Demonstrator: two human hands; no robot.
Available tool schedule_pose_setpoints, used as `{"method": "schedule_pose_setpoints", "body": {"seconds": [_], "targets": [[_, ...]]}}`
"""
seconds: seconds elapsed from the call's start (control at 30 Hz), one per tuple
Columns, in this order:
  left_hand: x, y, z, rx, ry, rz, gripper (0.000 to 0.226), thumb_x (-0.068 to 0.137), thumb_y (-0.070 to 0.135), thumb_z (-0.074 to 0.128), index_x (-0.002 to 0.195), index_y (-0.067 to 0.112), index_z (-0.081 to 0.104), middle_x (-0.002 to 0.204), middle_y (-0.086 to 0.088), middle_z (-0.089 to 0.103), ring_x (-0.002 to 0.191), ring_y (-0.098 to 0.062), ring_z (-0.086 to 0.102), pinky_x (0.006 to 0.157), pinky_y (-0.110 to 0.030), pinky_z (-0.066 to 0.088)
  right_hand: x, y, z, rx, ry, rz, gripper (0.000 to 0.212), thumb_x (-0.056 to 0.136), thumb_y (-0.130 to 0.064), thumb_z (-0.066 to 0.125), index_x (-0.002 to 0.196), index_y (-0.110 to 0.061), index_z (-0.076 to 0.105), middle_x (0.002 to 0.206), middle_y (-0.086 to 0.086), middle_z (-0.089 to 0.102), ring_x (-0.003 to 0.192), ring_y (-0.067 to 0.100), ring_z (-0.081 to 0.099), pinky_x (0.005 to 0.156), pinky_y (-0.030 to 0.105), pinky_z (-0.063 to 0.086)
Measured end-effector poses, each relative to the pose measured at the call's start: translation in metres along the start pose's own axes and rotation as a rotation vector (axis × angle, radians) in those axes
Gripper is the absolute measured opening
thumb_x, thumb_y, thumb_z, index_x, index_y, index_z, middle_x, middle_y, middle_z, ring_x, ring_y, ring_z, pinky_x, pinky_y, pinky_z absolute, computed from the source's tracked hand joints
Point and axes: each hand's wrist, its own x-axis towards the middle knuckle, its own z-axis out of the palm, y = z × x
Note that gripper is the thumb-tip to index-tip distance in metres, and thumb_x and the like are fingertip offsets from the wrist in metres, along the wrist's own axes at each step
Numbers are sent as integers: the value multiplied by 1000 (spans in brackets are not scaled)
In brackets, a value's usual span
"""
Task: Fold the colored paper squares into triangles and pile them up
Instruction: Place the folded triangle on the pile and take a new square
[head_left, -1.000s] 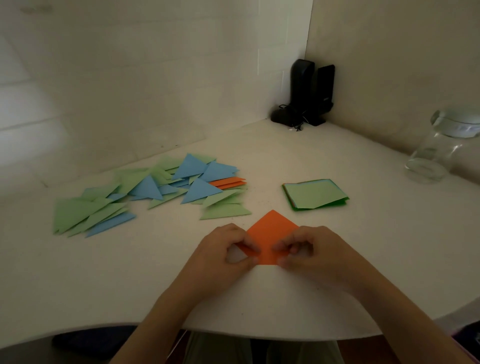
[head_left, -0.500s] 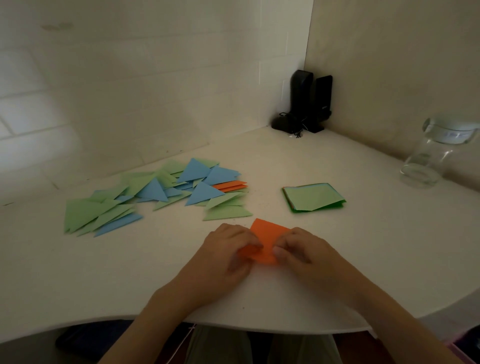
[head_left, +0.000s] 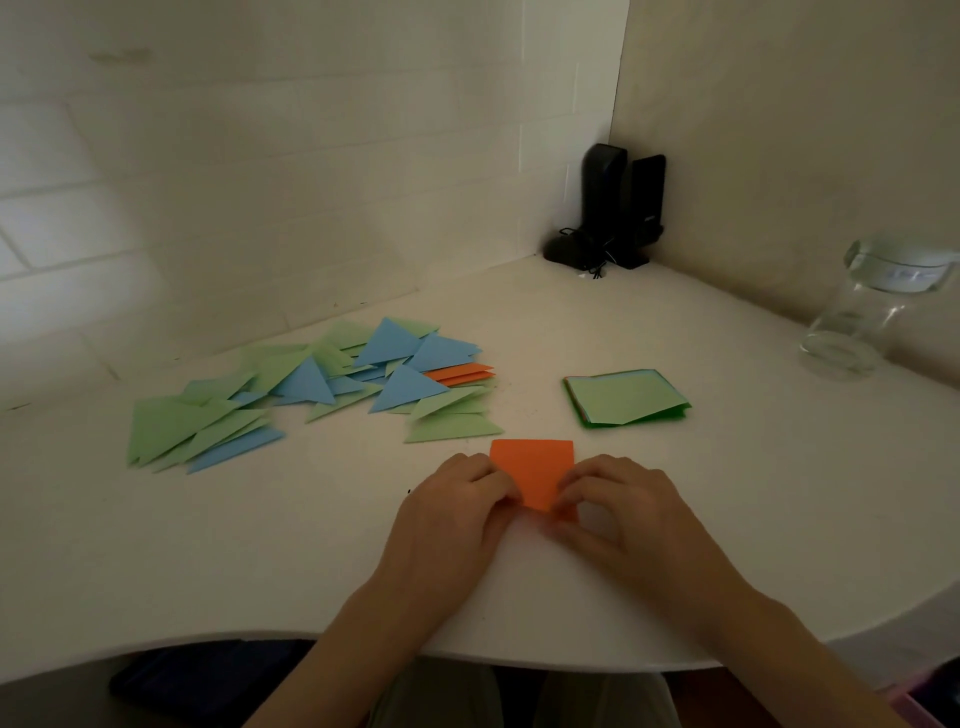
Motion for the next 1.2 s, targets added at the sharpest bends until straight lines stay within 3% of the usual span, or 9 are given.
{"method": "schedule_pose_setpoints", "body": {"seconds": [0.1,0.2,0.27,0.4,0.5,0.7,0.9,1.0,1.2], "targets": [[0,-5,-1,-37,-14,-6,27,84,44,49,90,25,67,93,12,61,86,-6,52,72,-24,47,2,4,3,27,45,11,29,82,-53,48,84,-31,67,98,-17,59,90,5,56,77,34,47],[-1,-15,-6,-135,-10,-117,24,81,50,64,83,26,67,92,17,59,90,0,49,79,-11,37,1,6,5,77,61,81,33,78,-59,48,79,-32,67,98,-21,57,93,-2,51,81,16,35],[-2,-17,-6,-166,6,-179,24,77,51,67,81,27,66,92,18,57,94,0,46,80,-8,32,1,5,7,104,75,131,32,74,-61,51,75,-34,66,98,-23,54,95,-4,51,82,12,31],[2,-11,2,-73,7,-246,37,76,61,61,85,25,65,93,10,51,94,-7,39,80,-16,33,4,0,15,78,140,174,23,75,-55,60,66,-34,60,95,-15,54,90,3,51,80,33,44],[5,-4,7,53,8,-247,54,74,72,44,85,24,63,92,8,44,92,-10,35,80,-25,33,8,-5,21,-6,171,206,35,72,-64,44,61,-33,56,93,-12,54,87,6,48,75,32,38],[10,-5,2,63,-76,-318,33,80,62,56,87,30,60,97,11,44,97,-8,33,84,-22,33,11,1,22,-10,99,250,31,65,-68,41,68,-37,45,93,-14,48,90,8,47,76,31,38],[10,-11,-6,-43,-99,-348,22,78,54,65,76,33,59,92,12,46,96,-6,33,73,-20,27,16,7,8,167,-48,275,23,61,-60,55,73,-44,44,94,-19,46,96,7,48,91,37,40],[8,-14,-12,-64,-93,-365,20,78,48,68,80,33,56,89,14,46,89,-5,39,67,-16,30,17,8,4,213,-79,264,25,72,-44,71,76,-46,47,100,-16,49,101,9,49,95,40,39],[6,6,-7,-73,-2,-212,19,86,14,62,99,28,60,95,12,48,84,-1,43,70,-9,34,16,3,3,184,-83,261,31,76,-34,73,78,-49,46,105,-10,50,105,10,47,98,39,36]]}}
